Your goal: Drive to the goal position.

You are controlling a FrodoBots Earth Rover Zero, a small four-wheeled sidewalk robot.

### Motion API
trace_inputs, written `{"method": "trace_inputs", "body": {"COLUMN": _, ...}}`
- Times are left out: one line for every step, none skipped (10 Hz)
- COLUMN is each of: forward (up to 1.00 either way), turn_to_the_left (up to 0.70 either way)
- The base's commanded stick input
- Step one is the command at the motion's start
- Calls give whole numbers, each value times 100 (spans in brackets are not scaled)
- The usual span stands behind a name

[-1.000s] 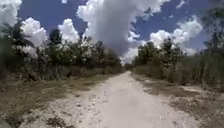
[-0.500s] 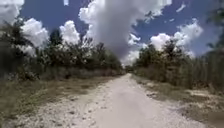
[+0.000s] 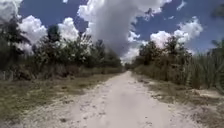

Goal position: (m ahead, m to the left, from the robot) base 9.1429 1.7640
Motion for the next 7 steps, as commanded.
{"method": "trace_inputs", "body": {"forward": 50, "turn_to_the_left": 0}}
{"method": "trace_inputs", "body": {"forward": 50, "turn_to_the_left": 0}}
{"method": "trace_inputs", "body": {"forward": 50, "turn_to_the_left": 0}}
{"method": "trace_inputs", "body": {"forward": 50, "turn_to_the_left": 0}}
{"method": "trace_inputs", "body": {"forward": 50, "turn_to_the_left": -50}}
{"method": "trace_inputs", "body": {"forward": 50, "turn_to_the_left": -29}}
{"method": "trace_inputs", "body": {"forward": 50, "turn_to_the_left": 0}}
